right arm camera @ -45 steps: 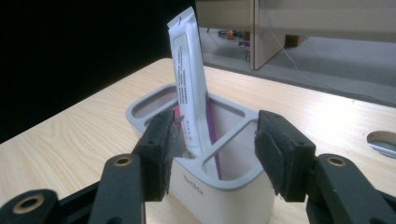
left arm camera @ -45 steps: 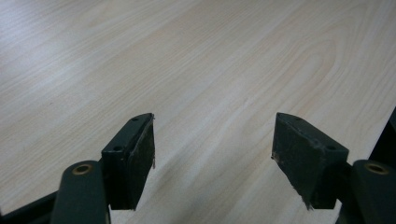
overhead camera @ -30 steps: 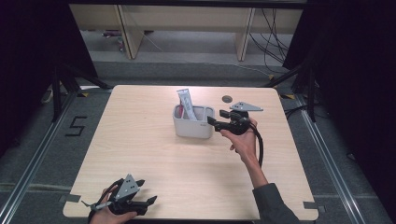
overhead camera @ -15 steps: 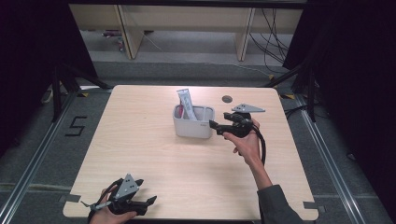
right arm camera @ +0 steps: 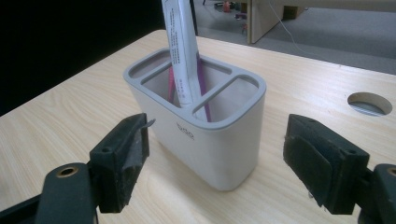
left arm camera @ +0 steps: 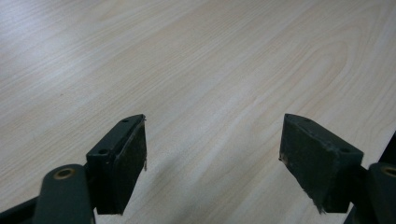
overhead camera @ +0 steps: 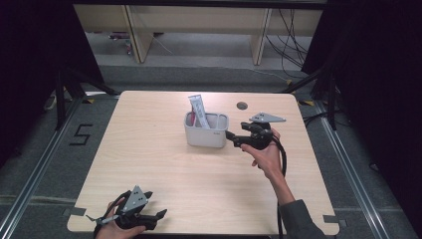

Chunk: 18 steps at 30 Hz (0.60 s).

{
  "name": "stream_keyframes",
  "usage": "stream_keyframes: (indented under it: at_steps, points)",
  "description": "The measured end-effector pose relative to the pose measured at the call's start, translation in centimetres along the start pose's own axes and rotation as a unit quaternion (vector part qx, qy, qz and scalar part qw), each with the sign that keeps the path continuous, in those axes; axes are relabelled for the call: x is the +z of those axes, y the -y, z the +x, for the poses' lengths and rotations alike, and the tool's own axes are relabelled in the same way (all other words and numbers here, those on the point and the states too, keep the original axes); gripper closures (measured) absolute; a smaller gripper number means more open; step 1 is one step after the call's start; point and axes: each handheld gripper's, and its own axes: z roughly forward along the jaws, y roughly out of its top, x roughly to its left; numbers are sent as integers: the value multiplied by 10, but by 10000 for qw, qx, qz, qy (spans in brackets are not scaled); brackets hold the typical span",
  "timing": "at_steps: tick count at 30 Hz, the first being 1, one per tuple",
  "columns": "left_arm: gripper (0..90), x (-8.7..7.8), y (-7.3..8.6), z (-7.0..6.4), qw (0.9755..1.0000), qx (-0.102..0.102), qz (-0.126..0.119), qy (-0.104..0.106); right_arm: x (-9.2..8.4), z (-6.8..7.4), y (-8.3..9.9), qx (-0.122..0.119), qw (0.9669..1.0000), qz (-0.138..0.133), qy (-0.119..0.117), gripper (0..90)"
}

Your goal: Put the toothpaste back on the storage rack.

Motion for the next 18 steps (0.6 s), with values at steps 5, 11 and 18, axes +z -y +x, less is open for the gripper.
stream_keyframes:
  at_steps: [5,11,18]
  points:
    - [224,-1,0,1,10000,-5,-24,-8,-3,0,5,87,9999,53,-32,231]
    - [224,0,-1,3,10000,-60,19,-59,-8,1,10,74,9999,67,-47,228]
    - [224,-1,0,2,9999,-73,-7,-69,-16,-1,13,54,9997,184,-124,226]
